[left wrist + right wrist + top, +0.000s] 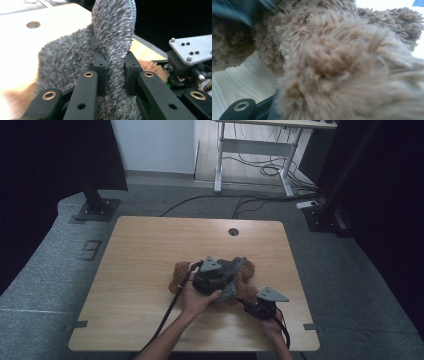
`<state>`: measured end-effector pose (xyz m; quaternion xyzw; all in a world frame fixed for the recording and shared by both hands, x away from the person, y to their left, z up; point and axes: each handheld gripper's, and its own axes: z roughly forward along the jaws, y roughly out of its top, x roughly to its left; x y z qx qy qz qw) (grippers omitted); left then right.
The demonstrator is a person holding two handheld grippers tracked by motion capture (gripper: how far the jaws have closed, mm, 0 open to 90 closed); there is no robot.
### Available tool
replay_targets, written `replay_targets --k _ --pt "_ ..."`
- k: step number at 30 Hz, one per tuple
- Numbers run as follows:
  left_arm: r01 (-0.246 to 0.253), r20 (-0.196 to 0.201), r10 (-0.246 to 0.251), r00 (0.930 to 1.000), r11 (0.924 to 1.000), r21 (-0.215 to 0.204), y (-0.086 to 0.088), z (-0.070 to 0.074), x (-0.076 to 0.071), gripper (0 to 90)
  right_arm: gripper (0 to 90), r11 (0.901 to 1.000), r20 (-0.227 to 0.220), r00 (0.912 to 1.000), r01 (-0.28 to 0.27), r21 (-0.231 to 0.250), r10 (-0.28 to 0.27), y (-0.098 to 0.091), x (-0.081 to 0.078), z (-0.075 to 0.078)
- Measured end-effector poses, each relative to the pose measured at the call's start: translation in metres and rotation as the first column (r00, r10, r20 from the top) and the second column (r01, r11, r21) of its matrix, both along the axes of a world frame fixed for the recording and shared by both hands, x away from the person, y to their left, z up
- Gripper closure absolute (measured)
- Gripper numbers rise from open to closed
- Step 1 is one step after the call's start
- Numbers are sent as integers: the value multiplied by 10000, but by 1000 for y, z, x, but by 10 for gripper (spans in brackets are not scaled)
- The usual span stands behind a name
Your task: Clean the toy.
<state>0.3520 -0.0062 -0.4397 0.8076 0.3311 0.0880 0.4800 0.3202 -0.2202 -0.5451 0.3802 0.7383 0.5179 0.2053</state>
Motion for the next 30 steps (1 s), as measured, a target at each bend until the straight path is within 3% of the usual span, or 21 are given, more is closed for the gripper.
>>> replay_targets --k 2,3,6,10,13,16,20,24,28,30 --pt "28 -241 -19 9997 9994 355 -9 -14 3 758 583 10000 -7 10000 -18 -28 18 -1 0 0" --pt "30 -305 -21 9995 9995 306 -8 -20 3 759 583 9999 17 10000 -25 -97 25 -1 0 1" --pt "77 -627 -101 9980 9993 -372 9 -26 2 763 584 9997 -4 9999 -114 -226 114 -2 -1 0" --pt "-481 -509 453 9977 9974 -545 41 -21 -1 762 586 9998 -61 9999 -136 -119 136 -2 -1 0" --pt "-1130 -580 1104 9922 9926 -437 73 -24 1 761 586 9998 -93 9998 -175 -74 175 -3 -1 0" --pt "-1128 -1043 1015 9894 9877 -1085 100 -31 0 765 585 9995 -60 9995 -315 -73 315 -3 -2 0" --pt "-1206 -782 1110 9907 9839 -1320 118 -34 -16 765 586 9990 -51 9992 -404 -171 404 -1 -2 0" --pt "-1553 -511 1495 9874 9779 -1397 137 -35 -26 761 587 9990 -85 9990 -446 -97 445 -2 -2 -2" --pt "-2200 -284 2182 9755 9683 -1181 159 -35 -29 758 587 9990 -99 9990 -445 -98 444 -3 -3 -2" --pt "-2611 -237 2600 9653 9608 -933 171 -39 -27 759 587 9989 -109 9989 -457 -103 456 -3 -3 -2"
